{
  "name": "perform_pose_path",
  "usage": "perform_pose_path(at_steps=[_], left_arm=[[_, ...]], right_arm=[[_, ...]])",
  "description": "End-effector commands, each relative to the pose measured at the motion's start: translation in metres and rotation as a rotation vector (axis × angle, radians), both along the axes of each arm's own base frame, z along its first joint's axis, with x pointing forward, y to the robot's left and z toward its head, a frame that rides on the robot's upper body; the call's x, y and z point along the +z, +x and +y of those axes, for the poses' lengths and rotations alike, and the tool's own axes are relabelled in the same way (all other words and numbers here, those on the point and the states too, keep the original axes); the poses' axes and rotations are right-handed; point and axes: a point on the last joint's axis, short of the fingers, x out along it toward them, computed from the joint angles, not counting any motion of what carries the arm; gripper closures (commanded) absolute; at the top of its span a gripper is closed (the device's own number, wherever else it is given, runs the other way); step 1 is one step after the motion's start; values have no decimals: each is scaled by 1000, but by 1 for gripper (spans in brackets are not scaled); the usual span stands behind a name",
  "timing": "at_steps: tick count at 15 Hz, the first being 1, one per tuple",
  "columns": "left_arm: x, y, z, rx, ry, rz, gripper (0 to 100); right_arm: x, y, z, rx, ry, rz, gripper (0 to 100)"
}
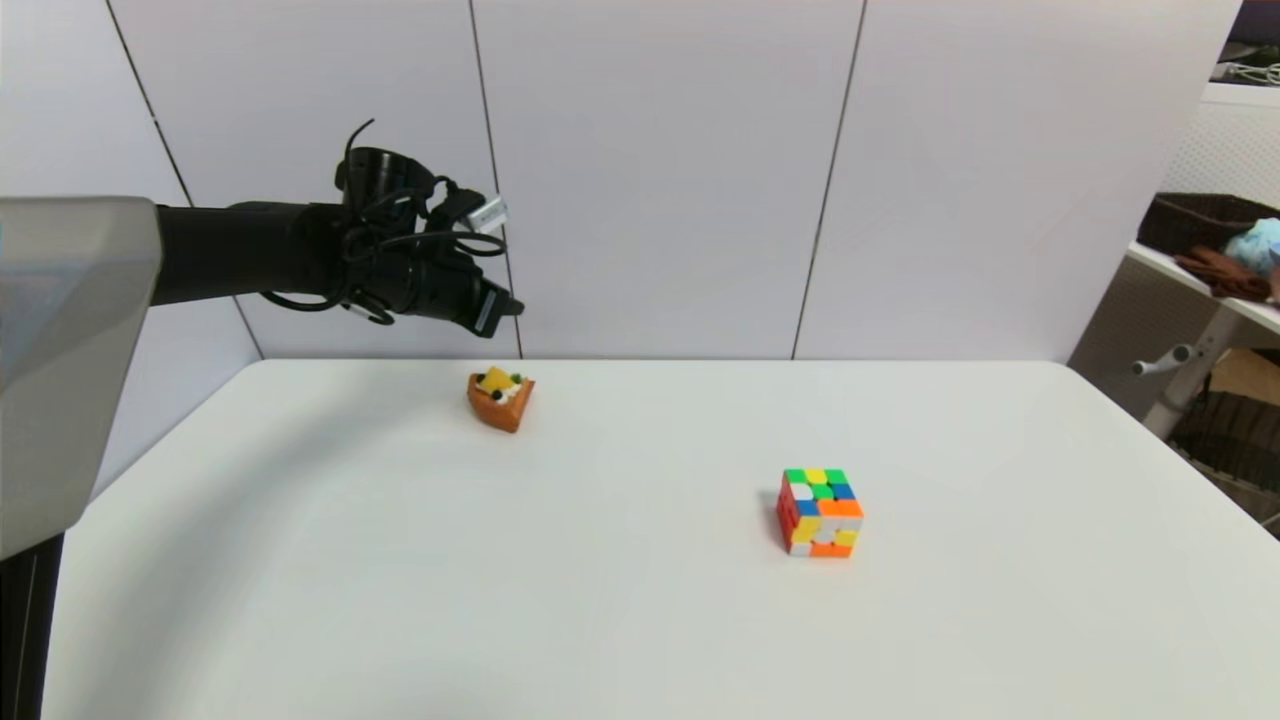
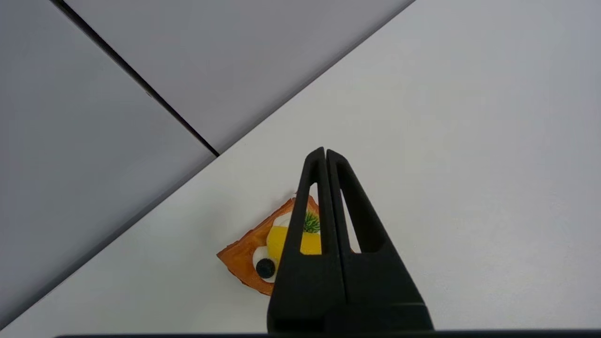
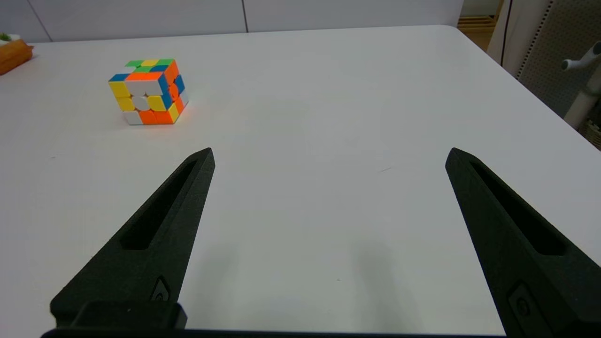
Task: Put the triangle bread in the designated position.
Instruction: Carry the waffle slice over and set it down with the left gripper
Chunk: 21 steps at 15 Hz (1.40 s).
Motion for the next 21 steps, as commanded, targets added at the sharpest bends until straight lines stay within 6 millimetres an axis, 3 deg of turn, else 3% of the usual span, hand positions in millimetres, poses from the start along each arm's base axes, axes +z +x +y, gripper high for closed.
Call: perform_pose_path(at_steps=[1,7,11,15,21], left_arm=[[-1,-1,0,-1,-1,7,0],[-18,6,-2,53,-39,90,0],[-32,10,-7,270,19,132,0],[-44,10,-25,425,15,172,0],[-33,-2,-27,521,80,173,0]], right_arm=[[0,0,0,0,-1,1,0],[0,0,0,2,-1,3,0],[0,0,0,2,1,1,0],[0,0,0,0,-1,1,0],[0,0,0,2,-1,1,0]])
